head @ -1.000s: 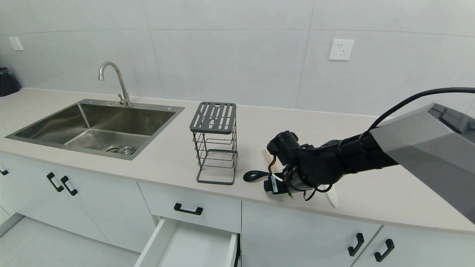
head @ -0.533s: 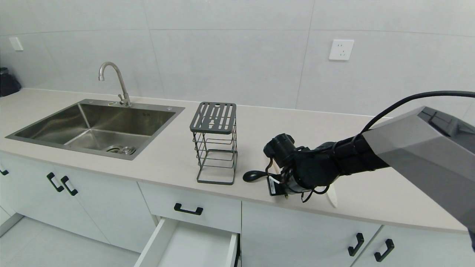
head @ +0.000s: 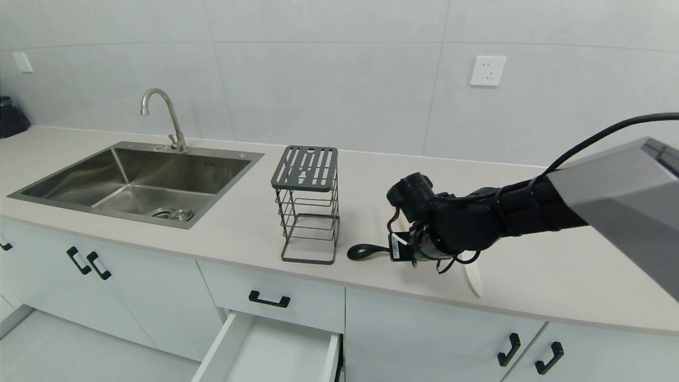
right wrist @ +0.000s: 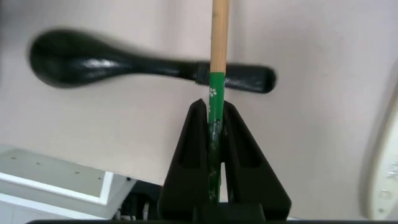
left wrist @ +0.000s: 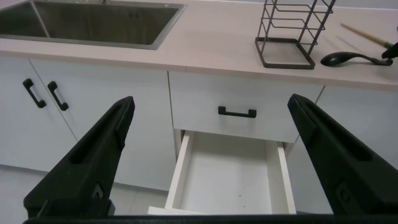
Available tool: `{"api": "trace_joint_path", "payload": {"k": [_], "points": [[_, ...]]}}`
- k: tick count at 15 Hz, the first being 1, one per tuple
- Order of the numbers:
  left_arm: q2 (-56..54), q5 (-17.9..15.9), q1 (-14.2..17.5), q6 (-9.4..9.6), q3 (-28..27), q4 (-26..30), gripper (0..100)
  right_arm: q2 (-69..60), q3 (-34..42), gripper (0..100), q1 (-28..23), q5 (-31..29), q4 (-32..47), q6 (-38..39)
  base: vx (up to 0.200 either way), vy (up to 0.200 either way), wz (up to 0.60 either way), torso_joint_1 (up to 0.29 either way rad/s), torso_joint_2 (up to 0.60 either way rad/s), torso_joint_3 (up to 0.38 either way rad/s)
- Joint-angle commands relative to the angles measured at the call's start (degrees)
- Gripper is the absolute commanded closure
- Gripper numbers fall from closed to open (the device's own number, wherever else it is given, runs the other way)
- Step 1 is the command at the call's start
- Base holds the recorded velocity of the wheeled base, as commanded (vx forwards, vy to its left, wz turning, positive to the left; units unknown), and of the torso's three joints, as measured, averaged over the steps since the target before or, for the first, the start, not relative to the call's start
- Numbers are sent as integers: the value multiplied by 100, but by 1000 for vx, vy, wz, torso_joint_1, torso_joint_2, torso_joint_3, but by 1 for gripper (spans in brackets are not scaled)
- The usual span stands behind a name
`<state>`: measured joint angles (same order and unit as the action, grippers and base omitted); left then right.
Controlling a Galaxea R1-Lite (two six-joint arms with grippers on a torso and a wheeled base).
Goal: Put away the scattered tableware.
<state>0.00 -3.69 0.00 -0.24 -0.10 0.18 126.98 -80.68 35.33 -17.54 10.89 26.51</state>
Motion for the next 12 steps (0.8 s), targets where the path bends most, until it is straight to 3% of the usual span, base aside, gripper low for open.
{"api": "trace_joint_path", "payload": {"k": [1,5,8,12], "points": [[9,0,0,-2,1,-1,0,-727,70,100,27,5,-25,-15,0,0,0,0,0,0],[9,0,-9,-2,1,-1,0,-1711,808,100,387,32,-412,-67,0,0,0,0,0,0],[9,0,0,-2,1,-1,0,-2441,1467,100,501,67,-1027,-533,0,0,0,0,0,0],[9,0,0,-2,1,-1,0,-3249,2320,100,624,910,-1607,-1096,0,0,0,0,0,0]]}}
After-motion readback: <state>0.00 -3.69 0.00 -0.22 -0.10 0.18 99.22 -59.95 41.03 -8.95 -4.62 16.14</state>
